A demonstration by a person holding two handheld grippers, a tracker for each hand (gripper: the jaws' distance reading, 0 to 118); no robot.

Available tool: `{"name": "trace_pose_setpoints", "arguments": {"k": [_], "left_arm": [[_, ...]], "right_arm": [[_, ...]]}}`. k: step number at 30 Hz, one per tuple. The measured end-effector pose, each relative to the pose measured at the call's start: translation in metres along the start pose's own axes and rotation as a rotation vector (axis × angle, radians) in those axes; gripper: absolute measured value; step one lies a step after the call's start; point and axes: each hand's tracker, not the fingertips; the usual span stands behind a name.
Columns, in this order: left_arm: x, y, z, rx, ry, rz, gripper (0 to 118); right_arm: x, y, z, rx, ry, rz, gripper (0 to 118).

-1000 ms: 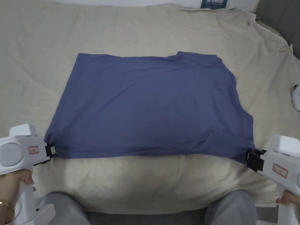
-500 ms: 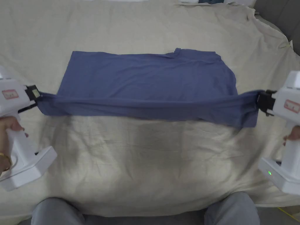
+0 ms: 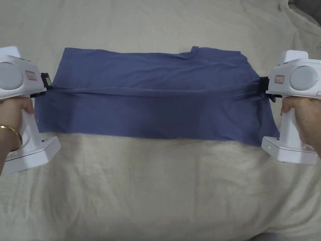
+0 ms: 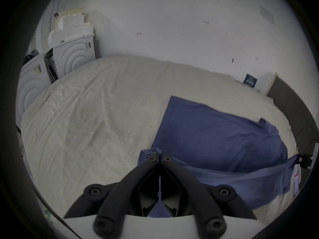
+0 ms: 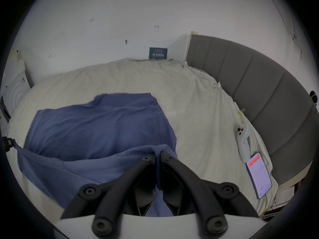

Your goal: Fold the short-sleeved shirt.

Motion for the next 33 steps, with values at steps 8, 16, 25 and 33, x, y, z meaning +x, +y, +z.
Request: {"name": "trace_pose_setpoints", "arguments": {"k": [8,16,25,33], "left_arm": [[0.022,-0.012,-0.053,-0.049,0.056,-0.056,45],[0.012,-0.011,-0.045,0.035,0.15,-0.031,103],[0.017,0.018,0.061,0.267,0.074,-0.198,106],[0.021,-0.033,0.148,0.403,-0.046,-0.198,105]], "right_arm": [[-0.012,-0.009,-0.058,-0.108,-0.072,-0.013,4],[0.002,-0.004,-0.052,-0.127,-0.038,-0.102,91],[0.022,0.013,0.063,0.163,0.003,0.002,94],[0.026,-0.042,0.171,0.378,0.148,-0.054,94]]}}
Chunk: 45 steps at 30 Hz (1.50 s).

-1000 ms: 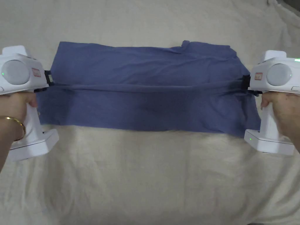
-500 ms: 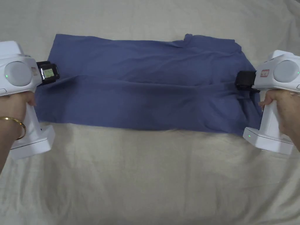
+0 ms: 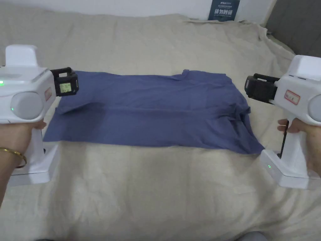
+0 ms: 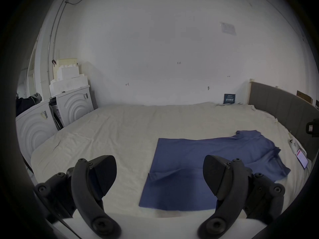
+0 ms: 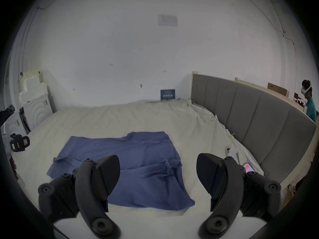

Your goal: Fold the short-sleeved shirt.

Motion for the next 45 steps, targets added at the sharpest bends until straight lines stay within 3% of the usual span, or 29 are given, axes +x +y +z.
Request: {"name": "trace_pose_setpoints", "arguments": {"k": [5,9,10,12,14,16,17,18,20,35,45], "left_arm": [[0.008,-0.022,0.044,0.058,-0.014,-0.007,97],[0.009,-0.037,0.07,0.083,-0.049,0.009,72],[0.009,-0.041,0.075,0.086,-0.061,0.012,64],[0.011,-0.047,0.081,0.097,-0.068,0.005,39],[0.014,-0.053,0.088,0.124,-0.066,-0.023,19],[0.016,-0.058,0.093,0.147,-0.069,-0.028,11],[0.017,-0.06,0.095,0.149,-0.074,-0.022,5],[0.017,-0.061,0.097,0.153,-0.078,-0.018,1],[0.018,-0.063,0.098,0.158,-0.076,-0.009,0],[0.02,-0.063,0.096,0.135,-0.106,0.008,0],[0.023,-0.06,0.081,0.126,-0.114,0.023,0]], "right_arm": [[-0.012,-0.03,0.052,0.064,0.015,0.001,94],[-0.016,-0.053,0.076,0.104,0.009,-0.01,90],[-0.016,-0.057,0.078,0.112,0.005,-0.009,84],[-0.018,-0.064,0.084,0.121,0.008,-0.003,61],[-0.02,-0.07,0.089,0.133,0.007,-0.01,51],[-0.021,-0.075,0.093,0.154,0.024,-0.02,37],[-0.022,-0.077,0.094,0.159,0.033,-0.017,17],[-0.024,-0.079,0.095,0.161,0.033,-0.012,6],[-0.027,-0.081,0.093,0.161,0.022,-0.002,1],[-0.032,-0.08,0.092,0.175,-0.003,-0.006,0],[-0.002,-0.04,0.015,-0.025,0.019,-0.018,0]]}}
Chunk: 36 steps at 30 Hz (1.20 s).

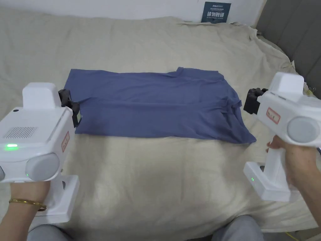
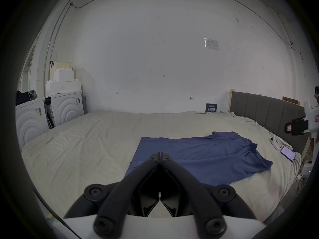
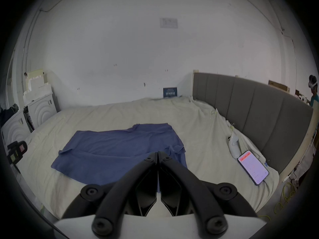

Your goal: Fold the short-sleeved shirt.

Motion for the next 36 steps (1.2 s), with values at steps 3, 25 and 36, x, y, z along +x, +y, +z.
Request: {"name": "trace_pose_setpoints", "arguments": {"k": [3,25,36], "left_arm": [[0.001,0.0,-0.007,-0.009,-0.002,0.006,0],[-0.003,-0.016,-0.054,-0.11,0.015,0.017,0],[-0.014,-0.004,-0.082,-0.228,0.01,0.083,59]], "right_arm": [[0.008,0.011,-0.035,-0.131,-0.021,0.04,2],[0.055,-0.054,-0.172,-0.655,-0.167,-0.117,63],[0.055,-0.051,-0.167,-0.643,-0.12,-0.107,5]]}}
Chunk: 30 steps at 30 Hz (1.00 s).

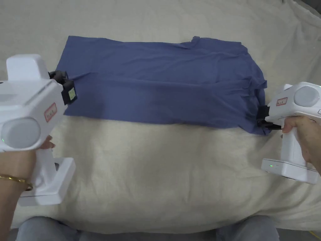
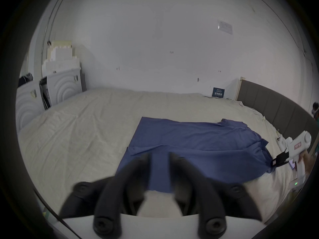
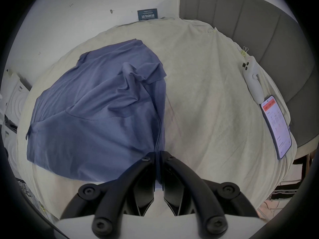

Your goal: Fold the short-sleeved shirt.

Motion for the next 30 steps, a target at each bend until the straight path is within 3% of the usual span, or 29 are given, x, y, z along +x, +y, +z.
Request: {"name": "trace_pose_setpoints", "arguments": {"k": [2,3,7,12,21,22,23,24,26,28,30], "left_arm": [[-0.01,0.012,-0.011,-0.059,-0.021,0.055,89],[-0.016,0.02,-0.02,-0.111,-0.024,0.079,94],[-0.037,0.041,-0.051,-0.229,0.005,0.109,97],[-0.055,0.053,-0.095,-0.45,0.03,0.043,99],[-0.068,0.019,-0.148,-0.673,0.165,-0.043,96],[-0.069,0.015,-0.151,-0.681,0.161,-0.047,92],[-0.069,0.011,-0.153,-0.685,0.161,-0.048,80],[-0.069,0.008,-0.154,-0.686,0.172,-0.049,64],[-0.07,0.003,-0.156,-0.683,0.184,-0.061,21],[-0.071,-0.002,-0.157,-0.692,0.187,-0.054,4],[-0.07,-0.008,-0.154,-0.699,0.16,-0.008,0]], "right_arm": [[0.0,0.0,0.005,0.01,0.016,-0.006,5],[0.0,0.001,0.008,0.017,0.026,-0.007,5],[-0.003,0.002,0.018,0.034,0.025,0.02,5],[-0.004,0.003,0.02,0.039,0.021,0.032,5],[-0.004,-0.001,0.009,0.012,0.003,0.044,5],[-0.004,-0.001,0.009,0.012,0.003,0.043,5],[-0.004,-0.002,0.008,0.009,0.003,0.044,5],[-0.005,-0.003,0.007,0.007,0.003,0.046,5],[-0.005,-0.003,0.005,0.005,-0.001,0.049,5],[-0.005,-0.004,0.004,0.003,-0.002,0.049,5],[-0.005,-0.005,0.003,0.002,-0.001,0.05,5]]}}
